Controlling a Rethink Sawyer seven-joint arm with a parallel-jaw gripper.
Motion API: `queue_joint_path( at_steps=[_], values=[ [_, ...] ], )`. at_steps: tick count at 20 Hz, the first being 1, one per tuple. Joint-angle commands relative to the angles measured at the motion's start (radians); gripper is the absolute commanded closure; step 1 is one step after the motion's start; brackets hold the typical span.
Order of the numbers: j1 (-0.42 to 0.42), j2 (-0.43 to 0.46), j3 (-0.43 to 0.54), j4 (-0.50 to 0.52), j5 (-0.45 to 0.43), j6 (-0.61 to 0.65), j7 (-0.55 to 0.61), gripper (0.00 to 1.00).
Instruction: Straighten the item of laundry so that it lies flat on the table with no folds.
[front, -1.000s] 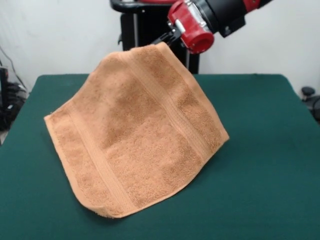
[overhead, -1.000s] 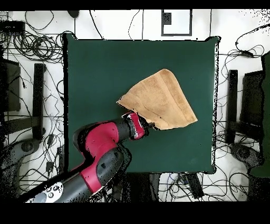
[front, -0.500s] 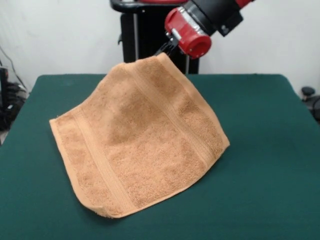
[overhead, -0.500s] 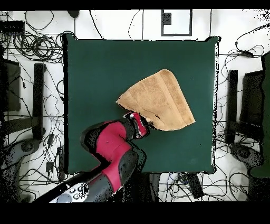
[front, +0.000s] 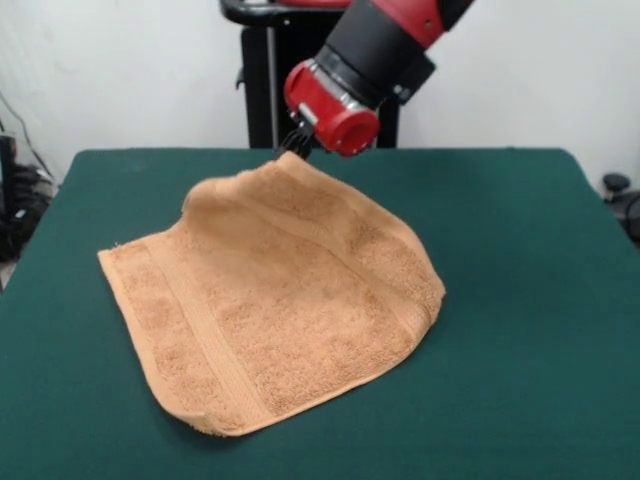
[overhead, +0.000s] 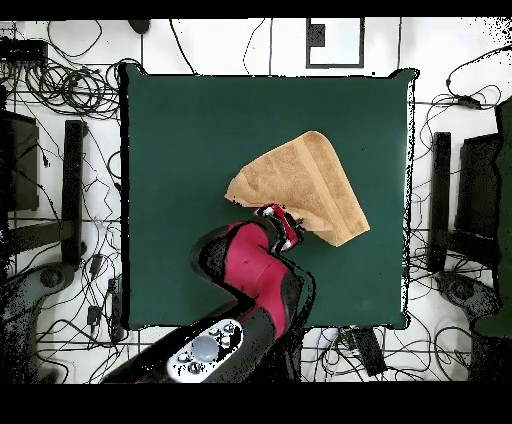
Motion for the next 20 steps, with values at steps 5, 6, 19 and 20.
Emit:
queue_joint_path(
  at_steps=[5, 6, 19, 20],
  values=[
    [-0.037, -0.049, 0.266, -0.004, -0.156, 0.031, 0.042, 0.00],
    [-0.029, -0.044, 0.258, -0.009, -0.149, 0.046, 0.046, 0.00],
    [0.012, -0.069, 0.256, 0.009, -0.117, 0.104, 0.120, 0.00],
    [0.019, -0.065, 0.253, 0.007, -0.111, 0.106, 0.127, 0.00]
  ],
)
